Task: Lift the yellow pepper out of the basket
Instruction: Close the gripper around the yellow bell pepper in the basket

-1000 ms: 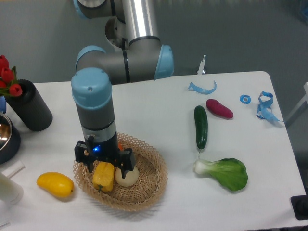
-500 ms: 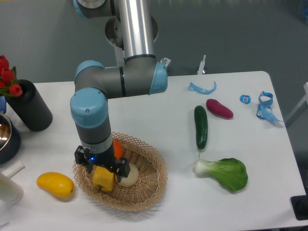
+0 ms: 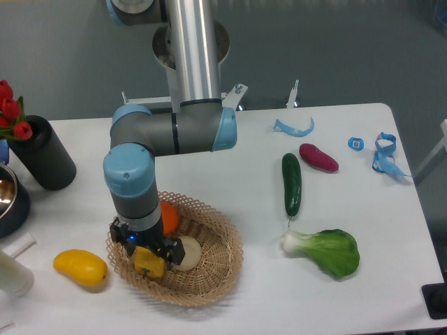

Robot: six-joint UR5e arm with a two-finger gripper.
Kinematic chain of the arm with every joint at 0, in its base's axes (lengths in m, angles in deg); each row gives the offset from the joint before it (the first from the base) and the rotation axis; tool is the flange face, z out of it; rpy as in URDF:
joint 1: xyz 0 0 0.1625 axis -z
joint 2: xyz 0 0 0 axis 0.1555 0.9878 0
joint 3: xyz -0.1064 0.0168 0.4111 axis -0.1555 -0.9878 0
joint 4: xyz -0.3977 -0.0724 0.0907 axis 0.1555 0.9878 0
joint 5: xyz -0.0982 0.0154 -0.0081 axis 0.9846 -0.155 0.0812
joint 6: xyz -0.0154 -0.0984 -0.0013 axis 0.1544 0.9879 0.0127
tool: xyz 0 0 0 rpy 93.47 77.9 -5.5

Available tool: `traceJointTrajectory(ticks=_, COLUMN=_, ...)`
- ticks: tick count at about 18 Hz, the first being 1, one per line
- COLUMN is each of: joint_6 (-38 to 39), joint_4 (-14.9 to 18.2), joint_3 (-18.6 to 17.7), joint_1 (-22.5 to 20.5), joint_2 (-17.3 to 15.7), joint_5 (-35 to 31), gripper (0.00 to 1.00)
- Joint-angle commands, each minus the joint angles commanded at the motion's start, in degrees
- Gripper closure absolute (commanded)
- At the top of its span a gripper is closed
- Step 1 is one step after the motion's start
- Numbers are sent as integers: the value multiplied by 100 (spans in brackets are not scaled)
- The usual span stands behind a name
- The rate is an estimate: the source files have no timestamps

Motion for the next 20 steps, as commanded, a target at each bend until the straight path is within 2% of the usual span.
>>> traceJointTrajectory(ticks=20, joint_6=35, joint_4=-9, joint_3=-70, joint_1=44, joint_2=176, joint_5=9, gripper=0)
